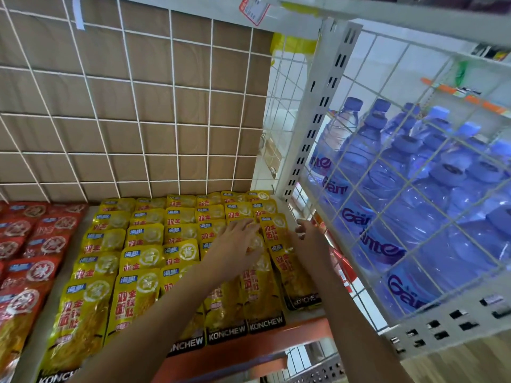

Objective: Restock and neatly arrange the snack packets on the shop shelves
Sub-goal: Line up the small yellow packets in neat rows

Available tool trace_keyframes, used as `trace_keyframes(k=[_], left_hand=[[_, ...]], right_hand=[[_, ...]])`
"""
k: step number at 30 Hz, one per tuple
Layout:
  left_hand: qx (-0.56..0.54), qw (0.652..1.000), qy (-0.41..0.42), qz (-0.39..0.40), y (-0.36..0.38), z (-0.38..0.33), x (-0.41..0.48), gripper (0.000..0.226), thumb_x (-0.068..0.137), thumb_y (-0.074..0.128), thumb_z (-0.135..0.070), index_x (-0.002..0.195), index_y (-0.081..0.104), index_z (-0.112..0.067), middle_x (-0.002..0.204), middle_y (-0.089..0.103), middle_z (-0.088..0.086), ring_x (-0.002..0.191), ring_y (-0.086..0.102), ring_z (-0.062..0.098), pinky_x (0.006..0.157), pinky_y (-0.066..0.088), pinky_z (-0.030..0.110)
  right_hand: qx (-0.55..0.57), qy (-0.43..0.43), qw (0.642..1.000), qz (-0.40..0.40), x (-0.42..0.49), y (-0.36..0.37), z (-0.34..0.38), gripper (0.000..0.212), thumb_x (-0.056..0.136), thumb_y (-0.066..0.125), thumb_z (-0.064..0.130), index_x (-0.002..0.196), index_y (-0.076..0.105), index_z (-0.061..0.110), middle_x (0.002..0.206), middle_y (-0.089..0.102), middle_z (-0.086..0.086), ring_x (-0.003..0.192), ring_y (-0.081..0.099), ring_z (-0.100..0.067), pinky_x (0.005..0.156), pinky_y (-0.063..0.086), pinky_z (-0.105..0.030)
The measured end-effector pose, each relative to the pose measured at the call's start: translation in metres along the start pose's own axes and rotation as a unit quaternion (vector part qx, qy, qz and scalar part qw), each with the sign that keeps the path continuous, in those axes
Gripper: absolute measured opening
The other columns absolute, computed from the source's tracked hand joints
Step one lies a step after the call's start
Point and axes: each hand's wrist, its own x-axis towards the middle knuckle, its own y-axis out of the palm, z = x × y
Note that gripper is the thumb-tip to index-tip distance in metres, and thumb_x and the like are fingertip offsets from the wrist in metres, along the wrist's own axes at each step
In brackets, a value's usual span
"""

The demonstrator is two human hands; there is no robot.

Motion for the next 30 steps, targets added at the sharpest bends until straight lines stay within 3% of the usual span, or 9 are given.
trace_keyframes(k=[6,13,17,30], left_hand=[[-0.026,0.998,-0.056,-0.003,0.000,0.007,0.049,0.060,0.098,0.040,-0.033,0.148,0.014,-0.015,0.154,0.018,0.006,0.141,0.014,0.023,0.114,0.012,0.038],[0.011,0.997,-0.068,0.033,0.008,0.018,0.076,0.077,0.089,0.039,-0.060,0.149,0.014,-0.018,0.156,0.012,0.000,0.143,0.005,0.020,0.116,-0.001,0.040],[0.027,0.998,-0.058,0.028,0.011,0.019,0.075,0.078,0.088,0.038,-0.063,0.148,0.015,-0.019,0.156,0.010,-0.002,0.144,0.003,0.019,0.116,-0.003,0.041],[0.047,0.998,-0.051,0.013,0.014,0.020,0.075,0.077,0.088,0.039,-0.062,0.148,0.017,-0.019,0.155,0.012,-0.002,0.143,0.006,0.018,0.116,-0.002,0.040]], right_hand=[[-0.008,0.024,1.000,-0.003,0.025,0.008,0.004,0.029,0.090,0.057,0.023,0.113,0.063,0.007,0.110,0.067,-0.010,0.099,0.061,-0.021,0.072,0.035,-0.020],[0.011,0.034,0.999,-0.002,0.037,0.014,0.001,0.025,0.085,0.063,0.028,0.099,0.068,0.008,0.097,0.069,-0.009,0.093,0.063,-0.023,0.070,0.038,-0.023],[0.003,0.035,0.999,-0.004,0.038,0.018,-0.001,0.025,0.084,0.063,0.033,0.097,0.068,0.012,0.096,0.069,-0.006,0.091,0.063,-0.021,0.073,0.044,-0.027],[0.033,0.043,0.998,-0.021,0.040,0.020,0.002,0.020,0.082,0.066,0.029,0.093,0.068,0.012,0.091,0.069,-0.005,0.085,0.063,-0.019,0.070,0.044,-0.026]])
